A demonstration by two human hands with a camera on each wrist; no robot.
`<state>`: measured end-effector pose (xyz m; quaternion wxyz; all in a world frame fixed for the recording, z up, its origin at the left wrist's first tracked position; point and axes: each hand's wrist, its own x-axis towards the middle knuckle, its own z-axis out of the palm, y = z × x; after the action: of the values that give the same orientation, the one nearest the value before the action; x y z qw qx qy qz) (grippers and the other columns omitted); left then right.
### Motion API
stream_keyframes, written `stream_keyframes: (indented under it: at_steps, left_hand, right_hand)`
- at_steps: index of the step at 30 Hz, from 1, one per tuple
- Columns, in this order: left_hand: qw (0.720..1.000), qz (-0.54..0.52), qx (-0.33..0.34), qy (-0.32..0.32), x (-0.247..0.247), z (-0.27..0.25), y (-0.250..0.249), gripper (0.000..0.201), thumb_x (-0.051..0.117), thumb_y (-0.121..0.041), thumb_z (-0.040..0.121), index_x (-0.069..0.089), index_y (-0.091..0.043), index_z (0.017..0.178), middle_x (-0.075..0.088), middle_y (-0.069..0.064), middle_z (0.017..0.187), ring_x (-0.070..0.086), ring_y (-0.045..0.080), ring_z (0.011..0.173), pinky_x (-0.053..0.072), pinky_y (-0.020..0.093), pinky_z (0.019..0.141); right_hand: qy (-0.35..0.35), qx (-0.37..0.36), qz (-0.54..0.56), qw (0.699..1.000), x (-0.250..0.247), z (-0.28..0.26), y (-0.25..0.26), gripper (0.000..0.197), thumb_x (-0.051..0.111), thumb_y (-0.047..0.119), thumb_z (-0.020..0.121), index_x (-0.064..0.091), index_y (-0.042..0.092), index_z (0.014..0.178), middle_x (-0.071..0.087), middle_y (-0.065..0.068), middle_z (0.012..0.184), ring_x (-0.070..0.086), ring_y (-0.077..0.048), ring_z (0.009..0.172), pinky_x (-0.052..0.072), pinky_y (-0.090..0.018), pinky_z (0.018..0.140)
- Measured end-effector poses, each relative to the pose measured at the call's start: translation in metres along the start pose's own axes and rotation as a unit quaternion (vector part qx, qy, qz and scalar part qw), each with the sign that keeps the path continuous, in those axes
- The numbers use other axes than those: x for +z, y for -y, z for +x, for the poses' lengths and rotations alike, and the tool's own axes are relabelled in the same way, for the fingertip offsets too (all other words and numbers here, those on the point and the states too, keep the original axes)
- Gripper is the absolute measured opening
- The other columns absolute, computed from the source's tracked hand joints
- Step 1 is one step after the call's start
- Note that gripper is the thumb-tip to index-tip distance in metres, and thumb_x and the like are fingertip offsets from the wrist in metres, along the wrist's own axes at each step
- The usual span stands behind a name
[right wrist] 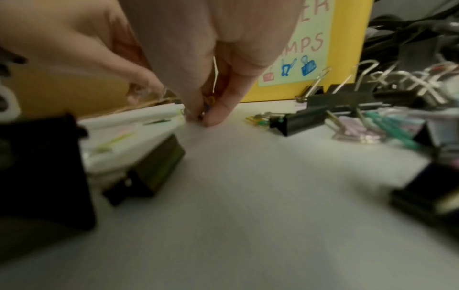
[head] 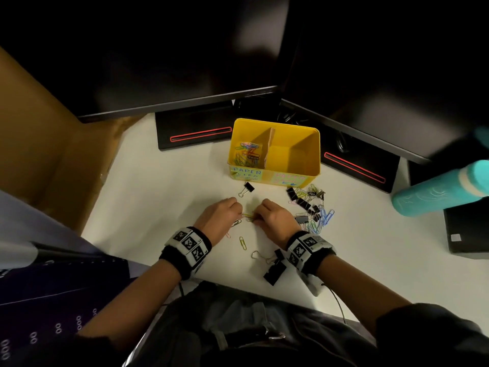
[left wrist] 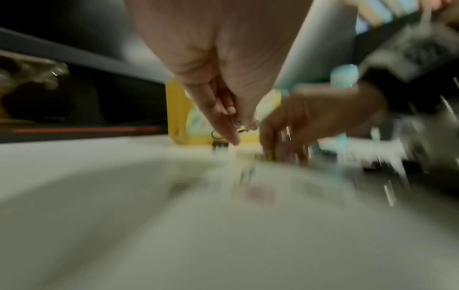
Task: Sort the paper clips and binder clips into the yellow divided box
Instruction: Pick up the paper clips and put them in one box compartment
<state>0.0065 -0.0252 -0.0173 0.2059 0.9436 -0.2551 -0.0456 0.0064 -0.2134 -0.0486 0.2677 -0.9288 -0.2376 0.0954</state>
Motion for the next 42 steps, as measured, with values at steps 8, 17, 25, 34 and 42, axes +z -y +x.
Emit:
stream_keyframes:
  at_steps: [8, 17, 25, 34, 42]
  left_hand:
    - [0.947, -0.207, -0.095, -0.227, -0.062, 0.071, -0.003, 0.01, 0.066, -0.015, 0.084, 0.067, -0.005, 0.085, 0.063, 0.006, 0.081, 0.058, 0.012, 0.07, 0.052, 0.021, 0.063]
    - [0.965, -0.069, -0.179, -0.178, -0.058, 0.029, 0.003, 0.015, 0.058, -0.024, 0.089, 0.064, -0.011, 0.096, 0.063, 0.006, 0.09, 0.06, 0.02, 0.081, 0.051, 0.033, 0.068]
    - [0.933, -0.005, -0.263, 0.245, -0.018, -0.018, 0.003, 0.098, 0.09, -0.052, 0.036, 0.04, -0.011, 0.109, 0.048, 0.007, 0.113, 0.054, 0.026, 0.093, 0.049, 0.04, 0.079]
    - [0.967, -0.142, -0.139, 0.157, 0.008, 0.019, -0.031, 0.037, 0.075, -0.016, 0.075, 0.05, -0.015, 0.102, 0.054, 0.003, 0.093, 0.055, 0.021, 0.075, 0.043, 0.029, 0.065]
    - [0.97, -0.065, -0.181, 0.148, -0.012, -0.015, -0.004, 0.064, 0.085, -0.046, 0.054, 0.052, -0.021, 0.103, 0.047, -0.009, 0.09, 0.046, 0.011, 0.071, 0.04, 0.028, 0.063]
  right_hand:
    - [-0.22, 0.059, 0.167, 0.959, -0.076, 0.016, 0.02, 0.006, 0.061, 0.016, 0.089, 0.062, 0.01, 0.087, 0.056, -0.003, 0.088, 0.057, -0.01, 0.073, 0.056, -0.024, 0.059]
    - [-0.193, 0.108, 0.136, 0.966, -0.109, 0.081, 0.021, 0.029, 0.049, 0.026, 0.096, 0.069, 0.005, 0.091, 0.072, -0.014, 0.081, 0.067, -0.026, 0.072, 0.057, -0.046, 0.069]
    - [-0.001, 0.093, -0.042, 0.995, -0.075, -0.049, -0.014, 0.027, 0.065, 0.043, 0.082, 0.064, 0.018, 0.093, 0.062, 0.0, 0.091, 0.061, -0.016, 0.068, 0.054, -0.035, 0.059]
    - [-0.001, 0.138, -0.105, 0.985, -0.049, -0.09, -0.041, 0.034, 0.071, 0.024, 0.078, 0.06, 0.015, 0.108, 0.058, -0.005, 0.104, 0.059, -0.028, 0.09, 0.051, -0.036, 0.057]
    - [-0.013, 0.001, -0.193, 0.981, -0.024, -0.065, -0.013, 0.042, 0.071, 0.025, 0.076, 0.062, 0.024, 0.116, 0.059, -0.007, 0.094, 0.052, -0.023, 0.085, 0.049, -0.031, 0.049]
